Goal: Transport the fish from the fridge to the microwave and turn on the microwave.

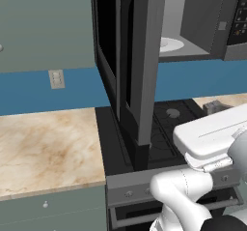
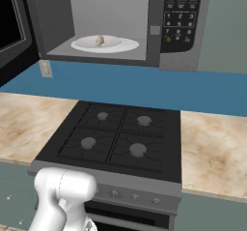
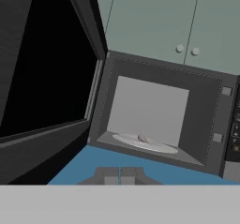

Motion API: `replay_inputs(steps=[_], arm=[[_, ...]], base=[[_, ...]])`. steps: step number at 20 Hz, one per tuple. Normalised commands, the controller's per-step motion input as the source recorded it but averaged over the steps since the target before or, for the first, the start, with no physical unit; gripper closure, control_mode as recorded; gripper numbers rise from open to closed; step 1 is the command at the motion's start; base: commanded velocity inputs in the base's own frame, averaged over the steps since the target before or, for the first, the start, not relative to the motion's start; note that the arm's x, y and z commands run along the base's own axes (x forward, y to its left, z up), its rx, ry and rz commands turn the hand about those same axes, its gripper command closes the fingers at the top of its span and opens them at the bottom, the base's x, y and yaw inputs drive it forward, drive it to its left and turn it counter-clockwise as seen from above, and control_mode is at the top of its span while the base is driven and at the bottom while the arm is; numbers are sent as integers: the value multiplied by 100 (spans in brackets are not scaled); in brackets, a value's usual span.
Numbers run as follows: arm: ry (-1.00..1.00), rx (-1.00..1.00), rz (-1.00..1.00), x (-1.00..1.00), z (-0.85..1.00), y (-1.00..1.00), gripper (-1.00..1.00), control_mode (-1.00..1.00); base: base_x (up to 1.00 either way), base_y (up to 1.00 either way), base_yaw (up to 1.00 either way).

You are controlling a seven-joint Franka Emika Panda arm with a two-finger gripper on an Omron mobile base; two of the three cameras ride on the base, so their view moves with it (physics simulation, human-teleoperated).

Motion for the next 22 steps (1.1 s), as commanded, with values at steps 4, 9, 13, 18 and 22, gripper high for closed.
replay_inputs(steps=[4, 9, 13, 18, 22], arm=[[0, 0, 0, -13, 0, 13, 100, -100], [0, 0, 0, -17, 0, 14, 100, -100], [-2, 0, 0, -17, 0, 17, 100, -100], [-1, 0, 0, -15, 0, 16, 100, -100], [0, 0, 0, -5, 0, 16, 100, -100]], base=[[0, 0, 0], [0, 0, 0], [0, 0, 0], [0, 0, 0], [0, 0, 0]])
